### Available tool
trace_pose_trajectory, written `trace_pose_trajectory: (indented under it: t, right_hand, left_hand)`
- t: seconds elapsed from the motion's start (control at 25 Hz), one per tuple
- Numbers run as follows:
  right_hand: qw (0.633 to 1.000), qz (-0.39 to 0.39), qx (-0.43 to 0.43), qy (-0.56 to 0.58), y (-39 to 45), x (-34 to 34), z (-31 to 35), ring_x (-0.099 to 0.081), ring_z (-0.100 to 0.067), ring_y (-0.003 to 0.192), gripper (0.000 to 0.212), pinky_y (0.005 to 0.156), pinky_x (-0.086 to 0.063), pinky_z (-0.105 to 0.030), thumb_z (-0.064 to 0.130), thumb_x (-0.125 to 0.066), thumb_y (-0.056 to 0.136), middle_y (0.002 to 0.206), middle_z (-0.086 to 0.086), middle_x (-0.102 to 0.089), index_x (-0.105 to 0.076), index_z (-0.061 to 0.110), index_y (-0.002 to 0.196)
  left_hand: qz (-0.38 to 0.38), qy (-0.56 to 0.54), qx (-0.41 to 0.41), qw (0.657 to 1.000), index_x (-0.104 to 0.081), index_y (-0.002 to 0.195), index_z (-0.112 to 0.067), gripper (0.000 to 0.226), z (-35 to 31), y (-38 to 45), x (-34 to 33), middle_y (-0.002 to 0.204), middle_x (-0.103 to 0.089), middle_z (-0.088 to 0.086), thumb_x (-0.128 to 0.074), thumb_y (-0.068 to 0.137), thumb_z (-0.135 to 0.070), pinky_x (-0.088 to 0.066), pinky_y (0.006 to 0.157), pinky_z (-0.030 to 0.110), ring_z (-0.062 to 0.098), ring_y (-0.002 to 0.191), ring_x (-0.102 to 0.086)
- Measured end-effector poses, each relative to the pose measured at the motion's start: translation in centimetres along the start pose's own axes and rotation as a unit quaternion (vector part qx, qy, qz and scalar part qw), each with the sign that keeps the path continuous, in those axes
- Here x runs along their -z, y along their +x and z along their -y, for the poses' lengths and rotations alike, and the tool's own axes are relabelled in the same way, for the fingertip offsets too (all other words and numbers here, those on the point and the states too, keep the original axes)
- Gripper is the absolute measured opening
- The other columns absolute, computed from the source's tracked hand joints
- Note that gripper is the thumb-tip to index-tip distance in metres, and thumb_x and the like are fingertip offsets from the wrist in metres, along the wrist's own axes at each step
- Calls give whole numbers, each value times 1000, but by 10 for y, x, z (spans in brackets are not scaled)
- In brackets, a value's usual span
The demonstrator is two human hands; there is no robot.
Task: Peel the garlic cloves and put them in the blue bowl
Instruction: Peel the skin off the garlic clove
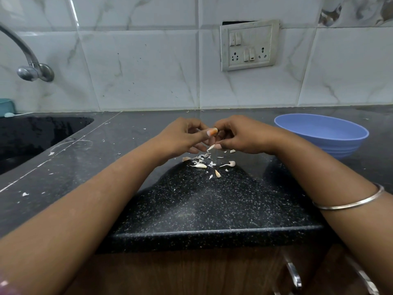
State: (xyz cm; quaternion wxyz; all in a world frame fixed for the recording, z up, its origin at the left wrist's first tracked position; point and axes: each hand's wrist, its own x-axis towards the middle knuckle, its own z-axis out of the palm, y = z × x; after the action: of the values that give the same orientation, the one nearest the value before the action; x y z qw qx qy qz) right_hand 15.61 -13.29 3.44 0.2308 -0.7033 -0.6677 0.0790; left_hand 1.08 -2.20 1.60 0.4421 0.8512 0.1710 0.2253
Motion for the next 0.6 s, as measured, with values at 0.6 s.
trace_pose_trajectory:
  t: [0.6]
  right_hand:
    - [915,-87,-53,390,3,-9,-1,-65,-12,68,19,66,-56,-22,-4,-66,83,79,-9,-59,-55,8,92]
  left_hand:
    - [-67,24,-38,997,-70,88,-11,8,2,1,8,81,-71,14,-72,80,-8,-55,75,29,12,73,-65]
